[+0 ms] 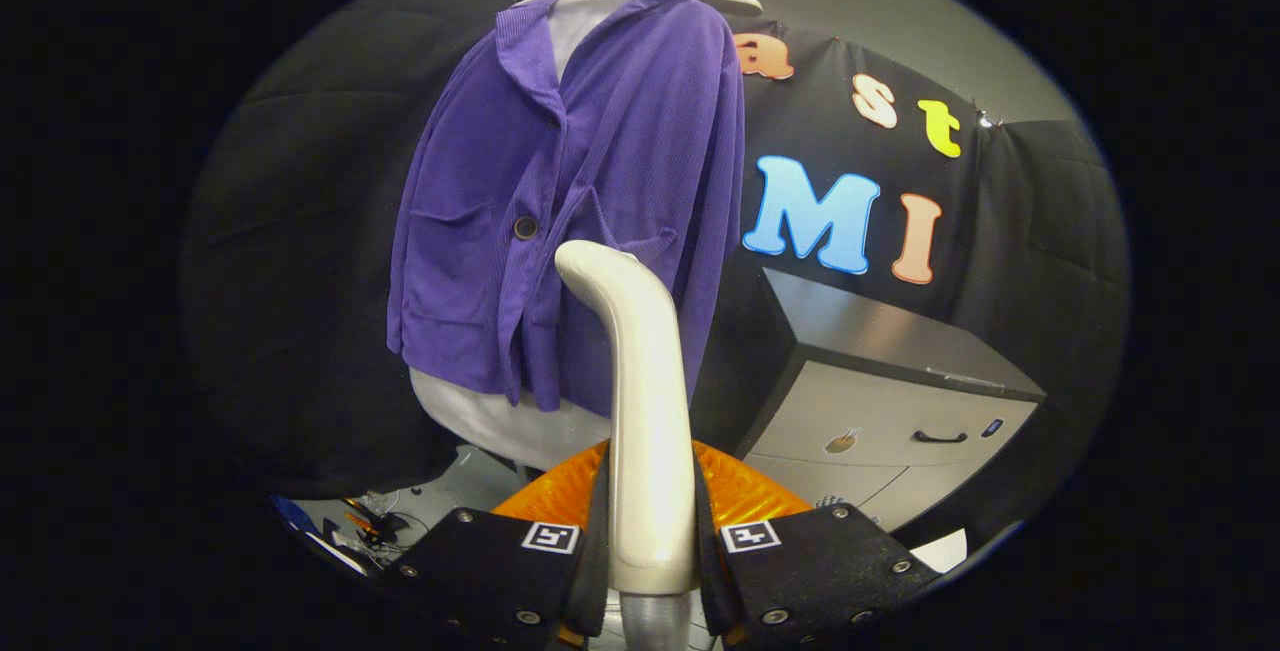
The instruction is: Iron the clothes twice with a garment steamer, once on the left side and once on the right side.
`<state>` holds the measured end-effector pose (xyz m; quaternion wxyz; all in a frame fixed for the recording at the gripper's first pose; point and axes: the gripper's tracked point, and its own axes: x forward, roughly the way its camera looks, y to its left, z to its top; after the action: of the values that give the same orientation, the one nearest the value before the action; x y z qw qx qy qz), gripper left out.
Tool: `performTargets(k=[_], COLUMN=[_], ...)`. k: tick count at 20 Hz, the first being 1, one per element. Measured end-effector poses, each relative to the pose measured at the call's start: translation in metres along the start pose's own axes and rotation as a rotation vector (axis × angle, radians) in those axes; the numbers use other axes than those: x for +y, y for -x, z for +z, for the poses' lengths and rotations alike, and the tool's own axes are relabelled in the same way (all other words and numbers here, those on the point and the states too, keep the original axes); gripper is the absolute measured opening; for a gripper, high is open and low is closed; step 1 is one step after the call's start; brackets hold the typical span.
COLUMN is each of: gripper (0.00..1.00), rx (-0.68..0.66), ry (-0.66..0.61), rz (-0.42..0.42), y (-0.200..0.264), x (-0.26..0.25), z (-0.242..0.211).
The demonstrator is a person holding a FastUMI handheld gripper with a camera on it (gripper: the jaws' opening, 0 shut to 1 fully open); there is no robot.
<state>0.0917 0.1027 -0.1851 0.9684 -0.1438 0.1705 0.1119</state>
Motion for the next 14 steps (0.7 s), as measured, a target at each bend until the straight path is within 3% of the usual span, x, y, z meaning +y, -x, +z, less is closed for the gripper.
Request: performTargets(k=[8,14], gripper=[0.37,0.37], rx=[0.24,0.294], ry=[0.023,0.111], rz=[0.117,0.233], y=[0.011,0.041], x=[0.037,0.085], z=[-0.073,-0.093])
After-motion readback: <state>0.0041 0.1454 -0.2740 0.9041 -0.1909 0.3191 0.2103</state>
